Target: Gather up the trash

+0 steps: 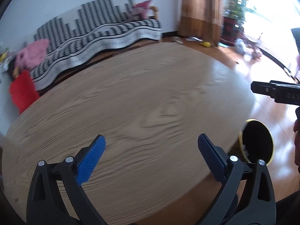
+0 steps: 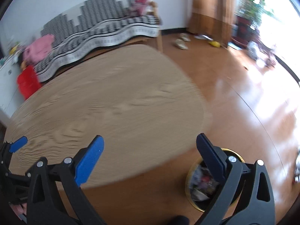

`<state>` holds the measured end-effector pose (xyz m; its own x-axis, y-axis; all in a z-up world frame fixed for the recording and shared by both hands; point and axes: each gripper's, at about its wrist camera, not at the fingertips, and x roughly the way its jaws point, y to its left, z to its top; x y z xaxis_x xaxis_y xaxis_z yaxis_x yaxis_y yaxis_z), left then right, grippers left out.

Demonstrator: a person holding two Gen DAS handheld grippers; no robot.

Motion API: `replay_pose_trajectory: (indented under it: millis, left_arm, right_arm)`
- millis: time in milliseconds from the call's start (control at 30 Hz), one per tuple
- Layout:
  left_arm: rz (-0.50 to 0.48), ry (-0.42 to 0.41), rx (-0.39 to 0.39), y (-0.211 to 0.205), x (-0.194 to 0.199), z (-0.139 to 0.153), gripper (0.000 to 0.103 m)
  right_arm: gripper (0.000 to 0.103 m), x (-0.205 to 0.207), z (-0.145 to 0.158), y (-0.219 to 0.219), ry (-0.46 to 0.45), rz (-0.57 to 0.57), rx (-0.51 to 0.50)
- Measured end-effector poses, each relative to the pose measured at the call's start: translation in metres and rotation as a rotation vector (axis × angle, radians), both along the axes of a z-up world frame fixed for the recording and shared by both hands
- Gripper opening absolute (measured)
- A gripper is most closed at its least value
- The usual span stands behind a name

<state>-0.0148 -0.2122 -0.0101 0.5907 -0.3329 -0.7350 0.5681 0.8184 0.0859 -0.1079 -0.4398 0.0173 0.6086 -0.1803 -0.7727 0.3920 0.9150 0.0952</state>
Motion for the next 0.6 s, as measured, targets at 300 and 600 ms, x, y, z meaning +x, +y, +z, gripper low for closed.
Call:
replay_pose_trajectory:
  millis: [300, 600]
  left_arm:
    - [0.271, -0.044, 0.006, 0.148, 0.037, 0.012, 0.096]
    - [0.429, -0.014, -0.002, 0.225, 0.067, -0.002, 0.096]
  right_arm:
    - [0.095, 0.092, -0.004, 0.148, 0.007, 0.246, -0.025]
    - [0.095, 0.127, -0.019, 0.234, 0.008, 0.373, -0.077]
